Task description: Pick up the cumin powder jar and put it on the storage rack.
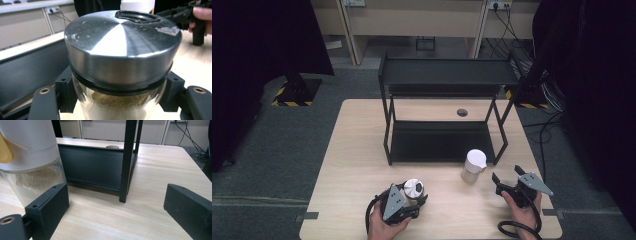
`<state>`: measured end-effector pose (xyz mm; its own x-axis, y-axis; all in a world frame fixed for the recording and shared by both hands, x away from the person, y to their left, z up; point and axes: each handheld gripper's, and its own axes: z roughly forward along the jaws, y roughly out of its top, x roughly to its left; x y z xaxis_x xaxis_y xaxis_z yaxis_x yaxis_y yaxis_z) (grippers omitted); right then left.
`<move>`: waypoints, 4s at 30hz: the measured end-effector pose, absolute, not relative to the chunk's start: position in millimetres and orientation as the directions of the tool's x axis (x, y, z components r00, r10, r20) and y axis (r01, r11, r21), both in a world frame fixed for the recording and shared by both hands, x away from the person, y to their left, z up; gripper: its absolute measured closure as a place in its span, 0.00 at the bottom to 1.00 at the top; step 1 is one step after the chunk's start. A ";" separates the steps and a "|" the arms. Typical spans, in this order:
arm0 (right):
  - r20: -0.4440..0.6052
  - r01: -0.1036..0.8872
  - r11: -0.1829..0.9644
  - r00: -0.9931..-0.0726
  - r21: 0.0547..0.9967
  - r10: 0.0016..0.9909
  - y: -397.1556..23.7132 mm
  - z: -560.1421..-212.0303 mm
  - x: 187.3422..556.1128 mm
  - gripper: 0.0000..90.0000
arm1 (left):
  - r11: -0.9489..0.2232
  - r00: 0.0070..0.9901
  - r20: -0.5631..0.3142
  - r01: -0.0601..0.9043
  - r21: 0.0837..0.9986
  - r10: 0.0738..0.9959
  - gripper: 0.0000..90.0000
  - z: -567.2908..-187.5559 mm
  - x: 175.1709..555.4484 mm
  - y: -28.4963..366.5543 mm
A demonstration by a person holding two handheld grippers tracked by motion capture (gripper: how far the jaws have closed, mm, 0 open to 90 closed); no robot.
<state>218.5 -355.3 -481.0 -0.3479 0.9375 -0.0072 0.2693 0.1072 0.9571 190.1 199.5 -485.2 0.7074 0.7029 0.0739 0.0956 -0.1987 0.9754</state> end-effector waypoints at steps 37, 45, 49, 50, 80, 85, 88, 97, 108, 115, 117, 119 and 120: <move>-0.007 0.267 0.109 -0.357 0.957 0.934 -355.9 -481.3 218.4 0.07 | -0.153 0.590 0.098 0.043 0.987 0.802 0.34 -439.6 201.2 180.1; -0.006 0.266 0.108 -0.357 0.958 0.934 -356.0 -481.5 218.2 0.07 | -0.140 0.559 0.099 0.031 0.990 0.823 0.34 -420.3 212.3 174.2; -0.003 0.267 0.105 -0.357 0.958 0.934 -356.4 -481.4 218.4 0.07 | -0.140 0.539 0.108 0.018 0.990 0.835 0.34 -405.1 220.1 172.1; -0.003 0.268 0.105 -0.356 0.958 0.934 -356.2 -481.4 218.5 0.07 | -0.140 0.537 0.109 0.017 0.990 0.837 0.34 -402.4 221.6 171.8; 0.003 0.275 0.103 -0.361 0.956 0.932 -357.4 -480.5 219.8 0.07 | -0.094 0.480 0.061 0.046 0.994 0.875 0.34 -318.5 272.0 158.9; 0.002 0.275 0.104 -0.362 0.956 0.932 -357.4 -480.4 219.9 0.07 | -0.085 0.474 0.054 0.043 0.995 0.879 0.34 -302.5 278.1 158.5; 0.003 0.274 0.104 -0.362 0.956 0.932 -357.5 -480.6 219.7 0.07 | -0.081 0.468 0.054 0.038 0.996 0.882 0.34 -296.0 280.5 158.6; 0.002 0.273 0.104 -0.362 0.957 0.932 -357.7 -480.7 219.5 0.07 | -0.053 0.472 0.026 0.044 0.998 0.881 0.34 -274.0 287.2 160.8; -0.004 0.270 0.109 -0.362 0.957 0.932 -356.9 -480.7 219.2 0.07 | -0.063 0.465 0.043 0.027 0.998 0.884 0.34 -255.8 289.2 160.5; -0.005 0.269 0.109 -0.362 0.957 0.932 -357.0 -480.9 219.0 0.07 | -0.044 0.458 0.027 0.027 0.999 0.889 0.34 -238.5 296.7 159.8; -0.003 0.269 0.108 -0.362 0.957 0.932 -357.1 -481.0 219.0 0.07 | -0.047 0.451 0.030 0.027 0.999 0.892 0.34 -234.2 298.9 158.7; -0.004 0.269 0.109 -0.362 0.957 0.932 -357.1 -481.0 219.0 0.07 | -0.048 0.447 0.032 0.025 0.999 0.894 0.34 -229.8 301.2 157.6; -0.005 0.269 0.109 -0.363 0.957 0.932 -357.1 -481.0 219.0 0.07 | -0.050 0.443 0.034 0.023 0.998 0.896 0.34 -226.7 302.7 156.8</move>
